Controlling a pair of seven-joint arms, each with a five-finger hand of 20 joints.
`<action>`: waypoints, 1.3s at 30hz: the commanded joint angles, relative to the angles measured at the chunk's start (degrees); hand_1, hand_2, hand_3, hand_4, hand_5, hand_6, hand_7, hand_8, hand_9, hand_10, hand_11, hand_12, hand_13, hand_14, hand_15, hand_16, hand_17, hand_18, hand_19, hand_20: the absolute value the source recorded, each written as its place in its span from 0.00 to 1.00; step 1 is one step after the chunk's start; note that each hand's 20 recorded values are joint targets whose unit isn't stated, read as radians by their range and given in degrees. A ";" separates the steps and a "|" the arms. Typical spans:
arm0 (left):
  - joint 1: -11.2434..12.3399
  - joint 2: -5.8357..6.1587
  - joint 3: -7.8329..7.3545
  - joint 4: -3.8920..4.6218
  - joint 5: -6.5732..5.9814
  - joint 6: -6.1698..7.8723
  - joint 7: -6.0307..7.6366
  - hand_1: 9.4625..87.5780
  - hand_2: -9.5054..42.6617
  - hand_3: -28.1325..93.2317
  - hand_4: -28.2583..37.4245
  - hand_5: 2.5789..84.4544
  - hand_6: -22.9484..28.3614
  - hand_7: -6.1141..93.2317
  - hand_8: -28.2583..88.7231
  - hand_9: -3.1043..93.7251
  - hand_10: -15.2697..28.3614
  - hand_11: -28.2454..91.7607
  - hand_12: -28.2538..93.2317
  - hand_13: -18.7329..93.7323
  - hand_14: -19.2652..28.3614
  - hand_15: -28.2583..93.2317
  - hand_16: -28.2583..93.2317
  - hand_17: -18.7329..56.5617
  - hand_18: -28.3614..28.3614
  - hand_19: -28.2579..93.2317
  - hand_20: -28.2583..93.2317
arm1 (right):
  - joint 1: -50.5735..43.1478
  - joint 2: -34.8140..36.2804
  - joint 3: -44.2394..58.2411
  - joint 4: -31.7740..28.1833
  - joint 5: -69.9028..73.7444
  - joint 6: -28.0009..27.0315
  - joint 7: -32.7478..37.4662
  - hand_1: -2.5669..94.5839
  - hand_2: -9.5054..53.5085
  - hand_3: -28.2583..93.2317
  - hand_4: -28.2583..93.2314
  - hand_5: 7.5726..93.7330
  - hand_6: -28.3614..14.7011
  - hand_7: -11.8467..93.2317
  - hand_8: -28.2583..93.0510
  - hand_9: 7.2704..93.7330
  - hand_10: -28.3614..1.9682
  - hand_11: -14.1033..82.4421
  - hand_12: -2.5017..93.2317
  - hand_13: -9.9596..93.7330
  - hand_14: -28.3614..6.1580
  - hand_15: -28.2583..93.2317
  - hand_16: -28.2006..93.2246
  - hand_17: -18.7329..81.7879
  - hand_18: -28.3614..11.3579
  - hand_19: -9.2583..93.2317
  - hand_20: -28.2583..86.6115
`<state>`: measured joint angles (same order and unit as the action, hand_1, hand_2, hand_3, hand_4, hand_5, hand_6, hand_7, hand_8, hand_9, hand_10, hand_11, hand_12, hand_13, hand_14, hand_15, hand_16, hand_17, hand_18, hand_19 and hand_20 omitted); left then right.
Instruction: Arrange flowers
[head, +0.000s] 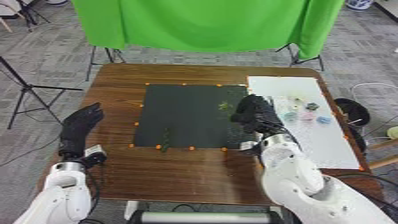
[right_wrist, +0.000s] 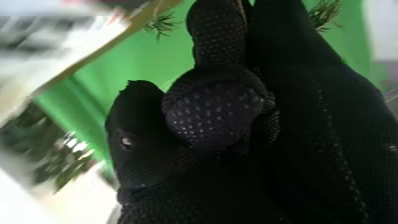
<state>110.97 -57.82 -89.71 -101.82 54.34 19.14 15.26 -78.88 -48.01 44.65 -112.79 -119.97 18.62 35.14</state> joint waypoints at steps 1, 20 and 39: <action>-1.71 -0.07 1.63 0.87 0.15 -1.19 -0.43 0.23 0.13 0.82 0.04 0.58 0.49 0.23 0.17 0.52 0.65 0.40 0.32 0.51 0.73 0.39 0.21 0.39 0.71 0.34 0.38 | 14.24 -9.40 -11.21 7.33 0.88 -2.59 -1.24 0.62 0.00 0.73 0.22 0.82 0.54 0.41 0.36 0.99 0.59 0.43 0.38 1.00 0.76 0.70 0.45 0.95 0.61 0.93 0.59; -5.96 -0.53 6.49 1.97 0.08 -3.92 0.09 0.23 0.12 0.82 0.04 0.58 0.49 0.23 0.17 0.52 0.65 0.40 0.32 0.51 0.73 0.39 0.21 0.38 0.71 0.34 0.38 | 14.03 -14.01 -11.26 14.42 0.19 -1.97 1.29 0.62 0.00 0.73 0.21 0.82 0.54 0.41 0.36 0.99 0.58 0.44 0.37 1.00 0.76 0.70 0.44 0.95 0.61 0.93 0.59; -5.05 -0.72 5.50 0.84 -0.28 -4.48 0.67 0.21 0.11 0.82 0.03 0.57 0.49 0.23 0.17 0.52 0.65 0.40 0.32 0.51 0.73 0.39 0.21 0.38 0.71 0.33 0.37 | 11.88 -15.35 -14.25 12.76 5.96 -2.49 1.46 0.61 0.00 0.73 0.21 0.82 0.54 0.41 0.34 1.00 0.54 0.43 0.34 1.00 0.75 0.69 0.43 0.95 0.61 0.93 0.58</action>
<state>105.16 -58.09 -83.74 -100.65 54.28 14.92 15.91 -66.11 -62.29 31.42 -98.98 -116.35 16.31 36.40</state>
